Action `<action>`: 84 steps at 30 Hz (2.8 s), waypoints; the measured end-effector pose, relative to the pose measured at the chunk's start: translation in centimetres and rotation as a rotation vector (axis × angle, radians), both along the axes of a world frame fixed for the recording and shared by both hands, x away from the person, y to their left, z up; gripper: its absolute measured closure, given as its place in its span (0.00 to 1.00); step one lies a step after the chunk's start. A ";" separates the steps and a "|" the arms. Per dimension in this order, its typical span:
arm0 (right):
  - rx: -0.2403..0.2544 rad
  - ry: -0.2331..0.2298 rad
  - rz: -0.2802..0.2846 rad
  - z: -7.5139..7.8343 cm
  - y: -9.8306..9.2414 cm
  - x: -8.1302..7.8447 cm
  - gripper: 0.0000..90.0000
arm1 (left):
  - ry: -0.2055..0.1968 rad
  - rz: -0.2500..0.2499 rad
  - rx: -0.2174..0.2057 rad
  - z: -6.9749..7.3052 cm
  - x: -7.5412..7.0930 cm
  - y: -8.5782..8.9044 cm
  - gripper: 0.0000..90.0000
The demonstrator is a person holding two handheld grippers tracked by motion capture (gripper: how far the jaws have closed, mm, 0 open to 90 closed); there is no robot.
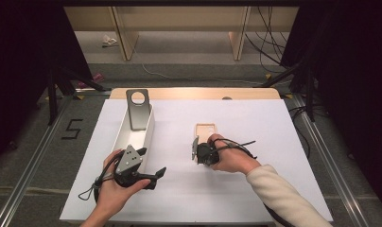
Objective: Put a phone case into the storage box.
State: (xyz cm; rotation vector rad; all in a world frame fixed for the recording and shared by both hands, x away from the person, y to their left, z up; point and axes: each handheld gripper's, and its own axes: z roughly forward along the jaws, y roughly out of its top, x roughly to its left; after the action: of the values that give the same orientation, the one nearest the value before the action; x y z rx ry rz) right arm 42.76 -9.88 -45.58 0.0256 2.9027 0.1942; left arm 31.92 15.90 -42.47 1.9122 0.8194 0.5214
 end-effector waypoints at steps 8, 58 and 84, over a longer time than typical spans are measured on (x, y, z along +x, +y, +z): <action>0.017 0.012 0.011 0.3 -0.5 0.0 0.96 | 0.005 -0.004 0.002 -0.1 0.0 -0.1 0.09; 0.492 0.077 -0.030 3.5 -9.2 -1.5 0.98 | 0.015 0.014 -0.001 -0.4 0.4 0.6 0.11; 0.557 0.067 0.026 3.8 -10.4 -5.6 0.98 | 0.152 0.028 0.009 3.7 7.0 -6.4 0.20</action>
State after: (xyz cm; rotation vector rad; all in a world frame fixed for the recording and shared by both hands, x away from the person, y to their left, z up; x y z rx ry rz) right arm 37.20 -20.29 -41.82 0.0885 2.8135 1.0118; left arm 38.87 9.50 -38.76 1.9686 0.9442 0.4007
